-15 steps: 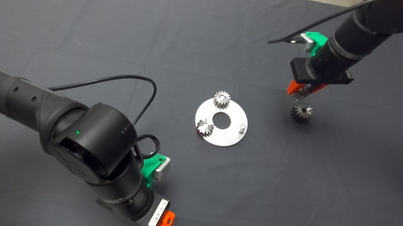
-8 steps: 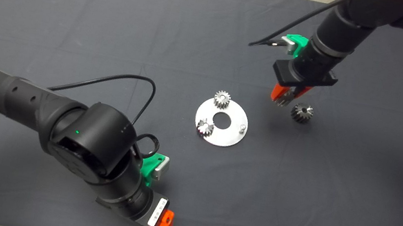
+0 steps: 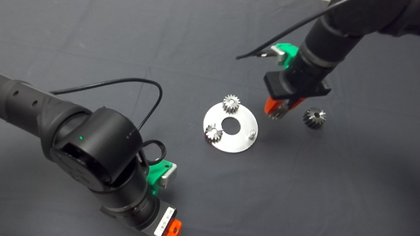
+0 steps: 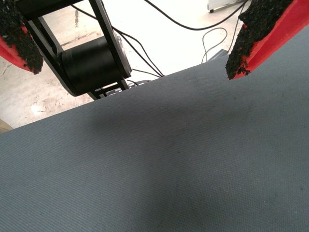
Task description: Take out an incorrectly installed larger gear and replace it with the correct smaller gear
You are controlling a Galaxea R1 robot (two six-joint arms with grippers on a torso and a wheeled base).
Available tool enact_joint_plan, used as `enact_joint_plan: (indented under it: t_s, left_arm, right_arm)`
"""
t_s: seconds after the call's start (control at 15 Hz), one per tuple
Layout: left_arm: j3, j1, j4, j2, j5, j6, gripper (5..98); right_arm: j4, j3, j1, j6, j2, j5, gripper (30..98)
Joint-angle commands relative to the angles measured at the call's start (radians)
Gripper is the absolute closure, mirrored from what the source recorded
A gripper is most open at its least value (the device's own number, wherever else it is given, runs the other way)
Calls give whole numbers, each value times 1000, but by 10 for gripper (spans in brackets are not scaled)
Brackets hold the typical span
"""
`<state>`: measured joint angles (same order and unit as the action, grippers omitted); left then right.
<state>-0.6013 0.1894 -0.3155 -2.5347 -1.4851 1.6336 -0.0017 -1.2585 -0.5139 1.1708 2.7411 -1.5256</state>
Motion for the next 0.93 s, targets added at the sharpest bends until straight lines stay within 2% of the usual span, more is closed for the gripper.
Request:
enact_joint_plan:
  t_s: [0.0,0.4,0.87]
  left_arm:
    - [-6,18,-2,1,-3,-1,59]
    - [-7,18,-2,-2,-3,-3,59]
    - [-21,38,-4,-2,-1,-3,59]
  right_arm:
    - [-27,-13,29,12,18,-85,926]
    - [-90,-68,31,-5,19,-88,929]
    - [-245,-22,32,10,26,-87,929]
